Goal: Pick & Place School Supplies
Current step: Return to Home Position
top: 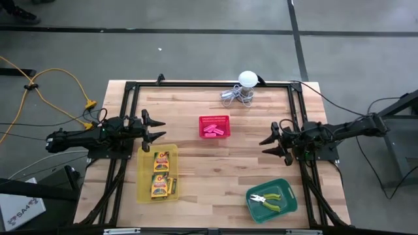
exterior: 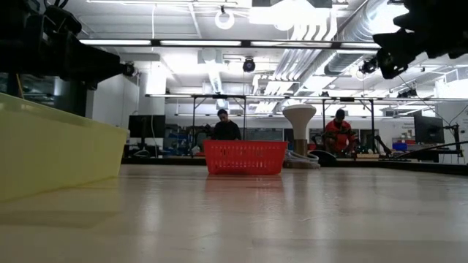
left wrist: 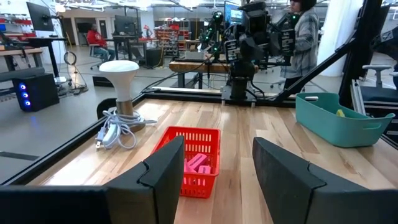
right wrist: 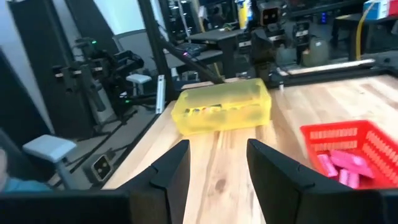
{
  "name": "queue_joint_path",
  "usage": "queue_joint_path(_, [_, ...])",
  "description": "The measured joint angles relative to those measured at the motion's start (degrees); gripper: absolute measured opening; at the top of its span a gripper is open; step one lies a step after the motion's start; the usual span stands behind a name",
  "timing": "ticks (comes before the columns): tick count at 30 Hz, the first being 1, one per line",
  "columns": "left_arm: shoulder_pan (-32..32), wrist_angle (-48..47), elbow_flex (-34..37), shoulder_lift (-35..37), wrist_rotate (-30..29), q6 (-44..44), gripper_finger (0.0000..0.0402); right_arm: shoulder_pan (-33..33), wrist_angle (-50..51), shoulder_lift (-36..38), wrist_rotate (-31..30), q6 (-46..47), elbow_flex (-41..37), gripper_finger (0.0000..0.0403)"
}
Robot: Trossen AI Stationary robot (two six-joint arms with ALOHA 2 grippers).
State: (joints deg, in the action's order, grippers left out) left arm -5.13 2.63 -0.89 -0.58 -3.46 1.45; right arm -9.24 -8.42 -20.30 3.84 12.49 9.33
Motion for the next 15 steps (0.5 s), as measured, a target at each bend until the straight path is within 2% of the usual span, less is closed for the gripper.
queue_joint_path(15, [0.0,-0.02,0.0,0.0,0.0,0.02,0.0184,-0.02,-0.27,7.78,0.81,2.65,-7.18,0.0149])
